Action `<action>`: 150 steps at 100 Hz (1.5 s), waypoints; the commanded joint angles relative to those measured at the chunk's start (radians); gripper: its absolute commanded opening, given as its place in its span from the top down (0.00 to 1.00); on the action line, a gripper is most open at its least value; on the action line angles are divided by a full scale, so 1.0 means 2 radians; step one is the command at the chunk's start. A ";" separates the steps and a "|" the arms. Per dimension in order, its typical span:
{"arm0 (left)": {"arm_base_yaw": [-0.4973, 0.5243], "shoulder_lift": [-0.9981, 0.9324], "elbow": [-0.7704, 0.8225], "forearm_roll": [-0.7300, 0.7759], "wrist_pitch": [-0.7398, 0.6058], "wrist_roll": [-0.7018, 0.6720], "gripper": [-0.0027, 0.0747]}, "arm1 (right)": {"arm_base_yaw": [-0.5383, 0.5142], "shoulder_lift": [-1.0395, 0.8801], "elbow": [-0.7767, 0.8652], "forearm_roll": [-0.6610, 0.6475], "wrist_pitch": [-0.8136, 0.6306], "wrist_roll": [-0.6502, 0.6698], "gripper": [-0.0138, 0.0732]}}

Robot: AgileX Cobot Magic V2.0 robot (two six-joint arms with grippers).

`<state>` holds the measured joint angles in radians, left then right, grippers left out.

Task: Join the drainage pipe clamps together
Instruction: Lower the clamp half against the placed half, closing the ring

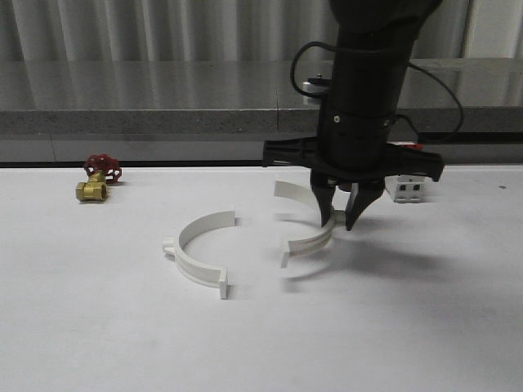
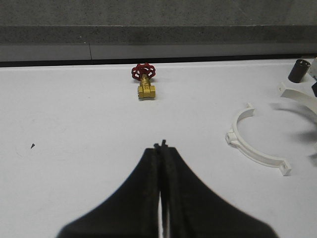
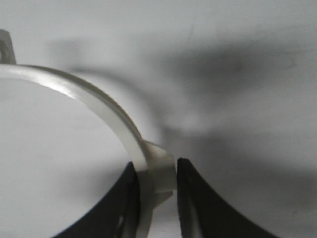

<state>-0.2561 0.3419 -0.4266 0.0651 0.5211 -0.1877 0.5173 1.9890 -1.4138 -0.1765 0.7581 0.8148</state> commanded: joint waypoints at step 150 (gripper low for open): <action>0.002 0.003 -0.014 0.001 -0.037 0.001 0.99 | 0.045 0.031 -0.051 0.003 -0.030 0.061 0.80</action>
<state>-0.2561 0.3419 -0.4266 0.0651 0.5211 -0.1877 0.6063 2.0955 -1.4918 -0.1738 0.7257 0.9342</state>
